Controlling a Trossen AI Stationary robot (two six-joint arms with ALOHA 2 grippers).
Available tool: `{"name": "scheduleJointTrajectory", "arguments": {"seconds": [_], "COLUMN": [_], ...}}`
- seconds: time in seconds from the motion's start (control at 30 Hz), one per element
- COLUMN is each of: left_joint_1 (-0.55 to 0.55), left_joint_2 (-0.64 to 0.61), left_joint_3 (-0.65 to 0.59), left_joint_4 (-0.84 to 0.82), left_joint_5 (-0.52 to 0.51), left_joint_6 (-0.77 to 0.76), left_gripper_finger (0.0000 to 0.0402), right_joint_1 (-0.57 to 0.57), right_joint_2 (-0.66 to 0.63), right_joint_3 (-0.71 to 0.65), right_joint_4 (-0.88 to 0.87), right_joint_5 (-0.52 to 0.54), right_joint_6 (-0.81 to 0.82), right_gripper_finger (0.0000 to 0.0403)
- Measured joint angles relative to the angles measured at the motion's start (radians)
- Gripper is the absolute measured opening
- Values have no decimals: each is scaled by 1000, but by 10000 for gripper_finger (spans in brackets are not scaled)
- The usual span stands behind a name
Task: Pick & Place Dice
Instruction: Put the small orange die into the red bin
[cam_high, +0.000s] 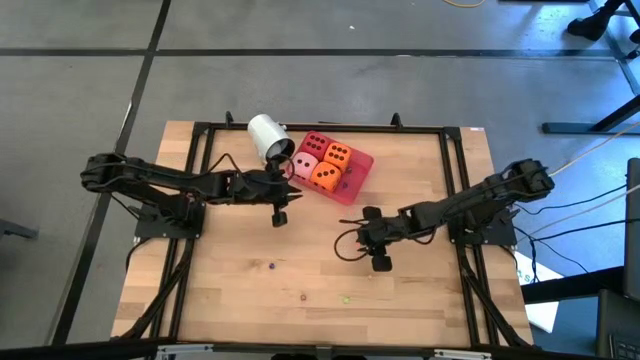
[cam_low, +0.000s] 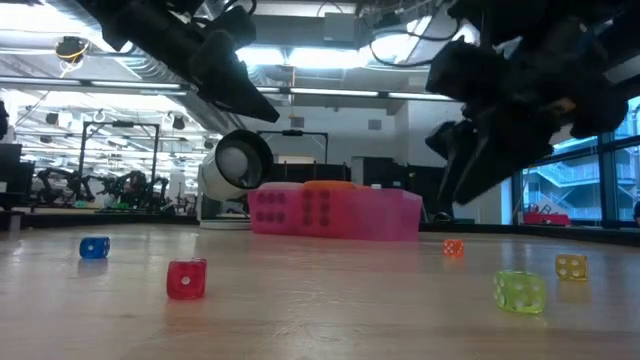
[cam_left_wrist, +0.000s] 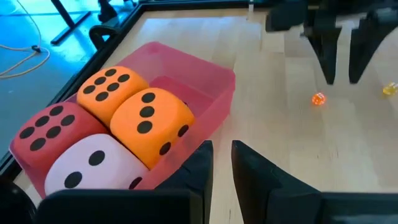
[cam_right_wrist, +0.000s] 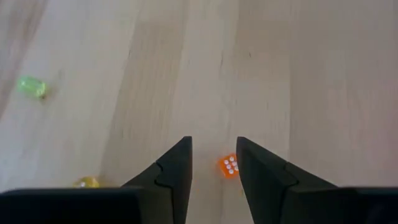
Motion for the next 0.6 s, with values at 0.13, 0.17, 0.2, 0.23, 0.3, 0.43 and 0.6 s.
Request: {"name": "scheduleJointTrajectory", "arguments": {"seconds": [0.13,0.17,0.2,0.23,0.3,0.43,0.6], "left_joint_1": [0,0,0,0,0,0,0], "left_joint_2": [0,0,0,0,0,0,0], "left_joint_3": [0,0,0,0,0,0,0], "left_joint_4": [7,6,7,7,7,7,7], "left_joint_5": [0,0,0,0,0,0,0], "left_joint_6": [-3,-3,-3,-3,-3,-3,-3], "left_gripper_finger": [52,53,54,54,54,54,51], "right_joint_1": [0,0,0,0,0,0,0], "right_joint_2": [36,42,47,52,67,100,141], "right_joint_3": [0,0,0,0,0,0,1], "right_joint_4": [3,3,3,6,7,7,11], "right_joint_5": [3,5,6,6,21,81,77], "right_joint_6": [0,0,0,-5,-14,-9,-7], "right_gripper_finger": [136,141,147,154,167,194,215]}}
